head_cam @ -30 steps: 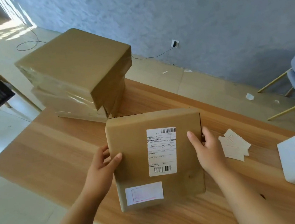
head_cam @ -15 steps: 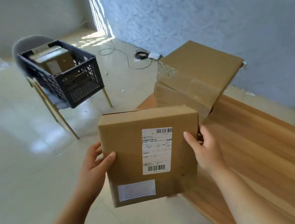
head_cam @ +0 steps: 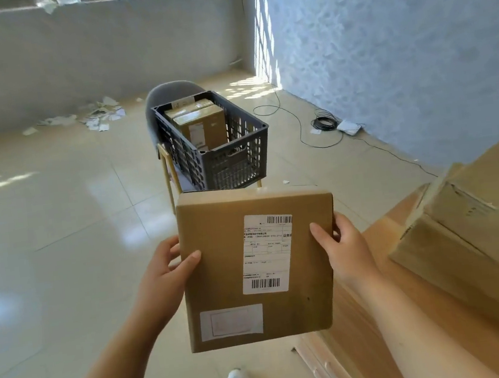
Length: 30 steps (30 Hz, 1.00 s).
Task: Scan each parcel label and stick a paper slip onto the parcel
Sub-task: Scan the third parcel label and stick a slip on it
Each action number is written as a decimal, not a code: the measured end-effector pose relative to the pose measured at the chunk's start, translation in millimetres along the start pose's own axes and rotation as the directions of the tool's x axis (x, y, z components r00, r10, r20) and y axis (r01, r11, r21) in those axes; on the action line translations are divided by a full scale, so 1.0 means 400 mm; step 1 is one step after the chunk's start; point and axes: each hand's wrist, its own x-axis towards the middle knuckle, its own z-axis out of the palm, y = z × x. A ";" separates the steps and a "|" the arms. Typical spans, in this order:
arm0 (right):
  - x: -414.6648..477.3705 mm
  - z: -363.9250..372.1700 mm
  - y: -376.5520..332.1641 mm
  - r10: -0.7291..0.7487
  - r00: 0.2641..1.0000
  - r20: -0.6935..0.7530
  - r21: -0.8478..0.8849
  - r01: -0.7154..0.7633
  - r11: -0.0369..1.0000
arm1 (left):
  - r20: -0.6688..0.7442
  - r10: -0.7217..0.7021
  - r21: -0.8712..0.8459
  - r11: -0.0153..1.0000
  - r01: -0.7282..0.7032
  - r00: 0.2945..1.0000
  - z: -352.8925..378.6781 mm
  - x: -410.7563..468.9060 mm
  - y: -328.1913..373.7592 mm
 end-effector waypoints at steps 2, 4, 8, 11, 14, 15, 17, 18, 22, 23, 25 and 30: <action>0.100 0.046 -0.022 0.001 1.000 0.019 -0.009 -0.001 1.000 | -0.013 -0.007 0.002 1.000 0.007 1.000 -0.027 0.087 0.016; 0.197 0.085 -0.047 -0.004 0.999 0.041 -0.029 0.005 1.000 | -0.029 -0.015 -0.001 1.000 0.015 0.999 -0.048 0.170 0.033; 0.375 0.162 -0.096 -0.022 0.996 0.083 -0.034 0.025 0.999 | -0.069 -0.016 -0.015 1.000 0.015 0.997 -0.087 0.329 0.055; 0.494 0.213 -0.130 -0.030 0.993 0.110 -0.049 0.036 0.998 | -0.106 -0.019 -0.020 1.000 0.017 0.994 -0.106 0.437 0.065; 0.621 0.252 -0.153 -0.051 0.994 0.095 -0.093 0.060 0.994 | -0.127 -0.012 -0.031 0.999 0.008 0.992 -0.117 0.553 0.080; 0.667 0.264 -0.160 -0.061 0.994 0.087 -0.116 0.071 0.991 | -0.131 -0.009 -0.035 0.999 0.004 0.991 -0.120 0.596 0.086; 0.761 0.287 -0.179 -0.080 0.994 0.080 -0.149 0.091 0.985 | -0.141 0.001 -0.035 0.999 -0.006 0.990 -0.127 0.686 0.101; 0.811 0.297 -0.192 -0.088 0.993 0.078 -0.155 0.099 0.983 | -0.146 0.011 -0.036 0.999 -0.016 0.989 -0.130 0.735 0.110; 1.014 0.328 -0.247 -0.137 0.988 0.064 -0.140 0.145 0.979 | -0.152 0.061 -0.018 0.998 -0.064 0.987 -0.131 0.948 0.161; 1.063 0.334 -0.262 -0.145 0.988 0.055 -0.122 0.150 0.981 | -0.148 0.068 -0.012 0.997 -0.071 0.987 -0.130 1.003 0.178; 1.156 0.348 -0.292 -0.137 0.990 0.031 -0.084 0.139 0.987 | -0.136 0.079 -0.009 0.997 -0.081 0.987 -0.126 1.109 0.213; 1.356 0.367 -0.339 -0.089 0.995 0.050 0.100 0.084 0.991 | -0.123 0.113 0.091 0.991 -0.102 0.986 -0.097 1.330 0.275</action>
